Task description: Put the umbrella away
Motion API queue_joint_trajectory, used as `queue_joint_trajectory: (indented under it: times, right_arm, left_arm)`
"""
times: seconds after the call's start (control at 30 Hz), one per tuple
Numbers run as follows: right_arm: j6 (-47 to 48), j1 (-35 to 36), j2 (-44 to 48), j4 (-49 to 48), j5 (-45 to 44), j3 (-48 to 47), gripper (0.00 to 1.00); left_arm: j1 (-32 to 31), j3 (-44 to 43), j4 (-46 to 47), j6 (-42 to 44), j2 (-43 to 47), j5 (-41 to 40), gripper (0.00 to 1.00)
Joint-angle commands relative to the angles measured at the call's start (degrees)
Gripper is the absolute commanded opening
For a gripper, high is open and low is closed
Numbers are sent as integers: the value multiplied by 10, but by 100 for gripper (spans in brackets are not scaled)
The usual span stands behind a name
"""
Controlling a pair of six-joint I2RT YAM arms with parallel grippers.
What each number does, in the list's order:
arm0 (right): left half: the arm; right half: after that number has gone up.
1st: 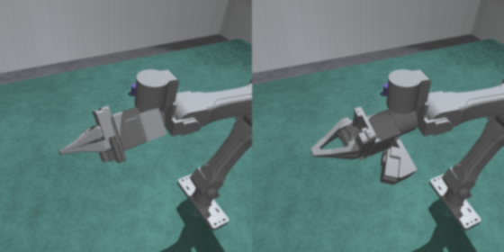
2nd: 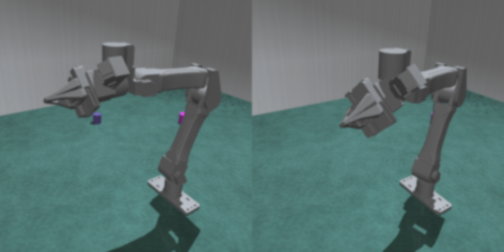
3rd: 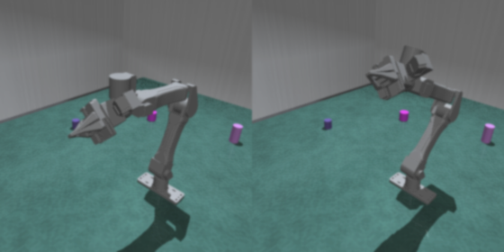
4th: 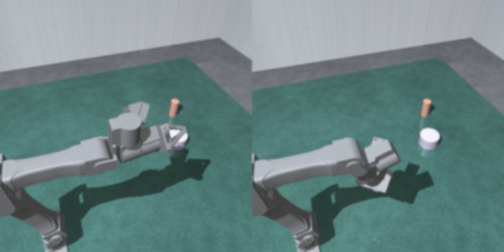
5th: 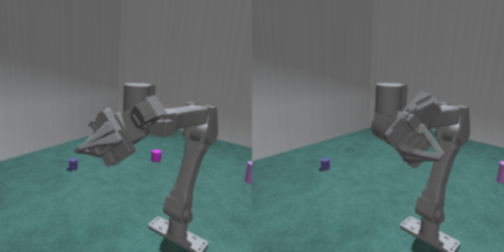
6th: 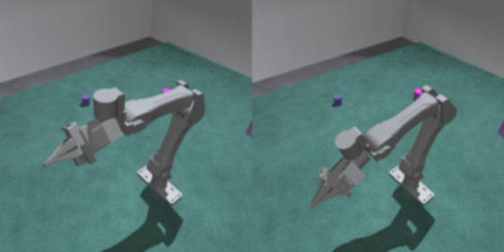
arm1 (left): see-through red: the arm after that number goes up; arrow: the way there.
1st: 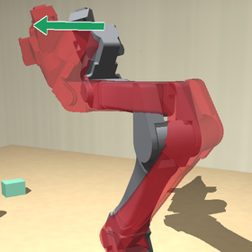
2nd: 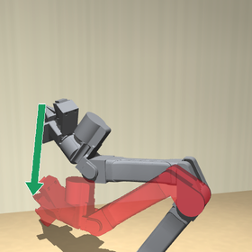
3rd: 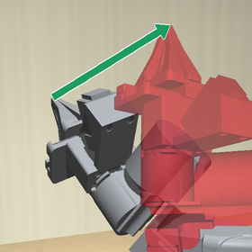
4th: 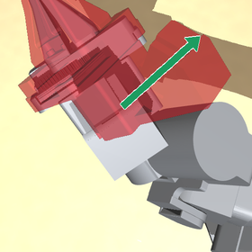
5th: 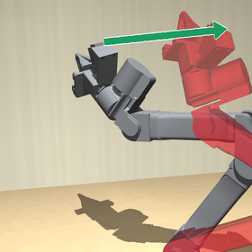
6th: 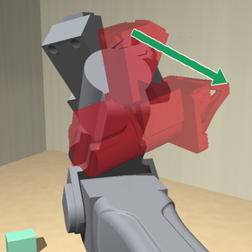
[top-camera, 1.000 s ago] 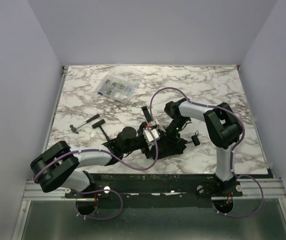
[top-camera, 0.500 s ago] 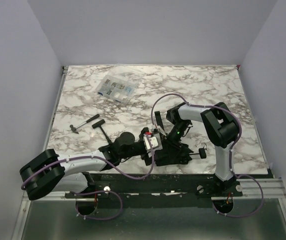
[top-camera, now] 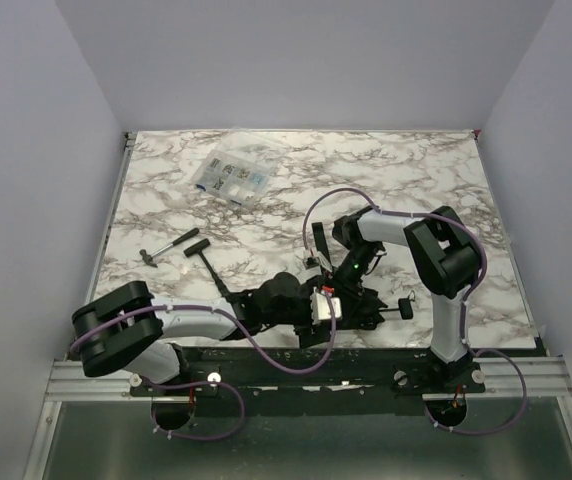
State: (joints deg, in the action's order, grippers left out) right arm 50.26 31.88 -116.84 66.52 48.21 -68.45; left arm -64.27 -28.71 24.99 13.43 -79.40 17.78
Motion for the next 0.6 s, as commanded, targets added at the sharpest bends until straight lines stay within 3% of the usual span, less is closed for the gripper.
queue_joint_trajectory:
  times: [0.0,0.13,0.2,0.23,0.4,0.57]
  right_arm:
    - [12,6,-54,-178,-241,43,21]
    - [10,6,-53,-177,-233,42,23]
    - [11,6,-51,-175,-228,41,24]
    - [10,5,-48,-173,-225,40,26]
    - [15,-24,-37,-133,-172,-1,41]
    - [52,-77,-18,-82,-125,-75,55]
  left_arm:
    - [-4,-29,14,25,-51,-62,98]
    - [-7,-52,7,25,-102,-87,96]
    - [-9,-60,-1,15,-130,-106,90]
    - [-9,-62,-8,8,-140,-110,84]
    - [-9,-59,-47,-41,-167,-92,28]
    - [-8,-38,-51,-80,-174,-89,7]
